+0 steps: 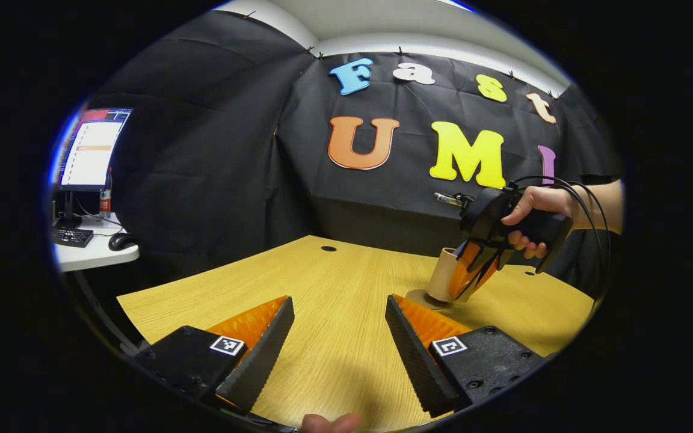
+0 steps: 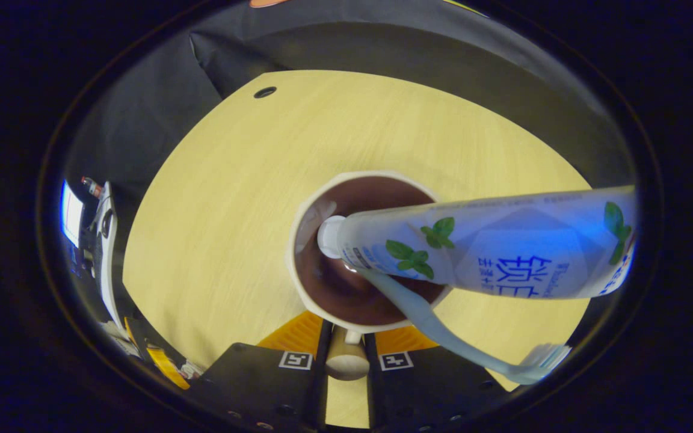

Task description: Put the toothbrush and toothpaste on the desktop into the cup, then pick up the cup and place it on the coaster on the desktop.

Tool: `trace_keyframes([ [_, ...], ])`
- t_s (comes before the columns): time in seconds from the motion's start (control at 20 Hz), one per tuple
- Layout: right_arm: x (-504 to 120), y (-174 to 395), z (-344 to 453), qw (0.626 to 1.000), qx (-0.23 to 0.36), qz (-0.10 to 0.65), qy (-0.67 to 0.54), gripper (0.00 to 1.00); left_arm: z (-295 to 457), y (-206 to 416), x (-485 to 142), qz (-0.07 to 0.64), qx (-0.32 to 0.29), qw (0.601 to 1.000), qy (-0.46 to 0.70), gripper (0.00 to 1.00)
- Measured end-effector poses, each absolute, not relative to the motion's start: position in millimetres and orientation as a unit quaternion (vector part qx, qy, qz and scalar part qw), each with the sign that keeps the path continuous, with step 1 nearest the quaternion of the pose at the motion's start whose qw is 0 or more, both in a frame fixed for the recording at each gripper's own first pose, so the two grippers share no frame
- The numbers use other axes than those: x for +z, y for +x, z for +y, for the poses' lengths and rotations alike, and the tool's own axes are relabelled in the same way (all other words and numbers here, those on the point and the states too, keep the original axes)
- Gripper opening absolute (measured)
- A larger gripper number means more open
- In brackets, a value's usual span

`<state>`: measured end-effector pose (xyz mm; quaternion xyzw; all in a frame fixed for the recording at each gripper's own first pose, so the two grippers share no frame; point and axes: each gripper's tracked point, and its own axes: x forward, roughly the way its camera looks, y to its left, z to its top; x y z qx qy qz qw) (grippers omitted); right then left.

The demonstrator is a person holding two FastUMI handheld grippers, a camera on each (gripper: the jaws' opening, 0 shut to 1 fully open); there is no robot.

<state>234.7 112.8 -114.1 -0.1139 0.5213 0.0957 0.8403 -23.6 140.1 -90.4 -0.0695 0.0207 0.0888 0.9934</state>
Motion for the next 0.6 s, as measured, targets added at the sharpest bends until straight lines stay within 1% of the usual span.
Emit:
trace_keyframes([
  [0.15,-112.1,237.1,112.2,0.837,0.096,0.525,-0.121,0.26,143.1,-28.2,-86.6,0.019,0.093,0.993,-0.069,0.98],
  [0.25,-112.5,234.7,113.9,0.832,0.1,0.533,-0.117,0.24,150.5,-31.7,-83.2,0.015,0.101,0.993,-0.059,0.97],
  [0.3,-110.3,238.4,110.9,0.832,0.099,0.532,-0.125,0.25,152.6,-32.1,-81.9,0.014,0.104,0.993,-0.057,0.97],
  [0.6,-114.4,237.9,110.6,0.832,0.088,0.529,-0.144,0.25,148.0,-35.2,-85.9,0.023,0.097,0.993,-0.065,0.98],
])
